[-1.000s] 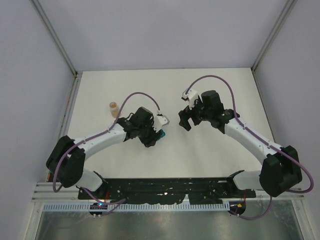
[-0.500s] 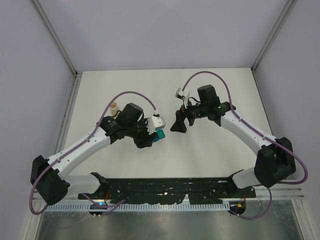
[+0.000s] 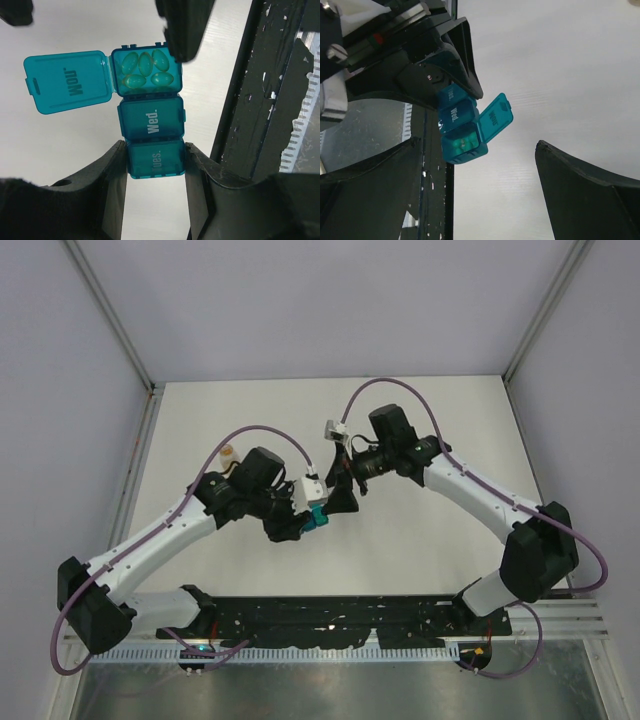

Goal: Sort the pills into containers

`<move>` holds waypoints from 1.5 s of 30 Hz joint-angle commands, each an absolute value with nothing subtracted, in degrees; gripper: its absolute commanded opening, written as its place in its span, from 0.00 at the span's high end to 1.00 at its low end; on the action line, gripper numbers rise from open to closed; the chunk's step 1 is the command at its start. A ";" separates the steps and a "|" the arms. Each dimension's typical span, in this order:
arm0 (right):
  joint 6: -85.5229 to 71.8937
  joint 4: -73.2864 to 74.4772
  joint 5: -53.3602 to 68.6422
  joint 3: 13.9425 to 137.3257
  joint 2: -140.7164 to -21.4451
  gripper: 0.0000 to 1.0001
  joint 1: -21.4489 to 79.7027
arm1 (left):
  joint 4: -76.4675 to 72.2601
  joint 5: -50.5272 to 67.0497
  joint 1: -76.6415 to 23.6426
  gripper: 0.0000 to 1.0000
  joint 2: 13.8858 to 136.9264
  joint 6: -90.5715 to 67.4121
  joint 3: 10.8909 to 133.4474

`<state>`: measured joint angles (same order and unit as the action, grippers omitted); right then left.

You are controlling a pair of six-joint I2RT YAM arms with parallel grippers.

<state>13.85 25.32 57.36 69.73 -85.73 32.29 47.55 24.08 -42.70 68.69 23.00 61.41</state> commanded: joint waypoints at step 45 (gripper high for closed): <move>13.19 21.10 68.55 67.33 -84.20 0.11 36.04 | 41.75 18.64 -43.33 1.00 68.82 20.74 60.64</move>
<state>14.41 23.55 65.52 67.90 -86.13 36.14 45.41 21.08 -43.13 68.71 22.24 60.16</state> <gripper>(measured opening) 0.900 0.473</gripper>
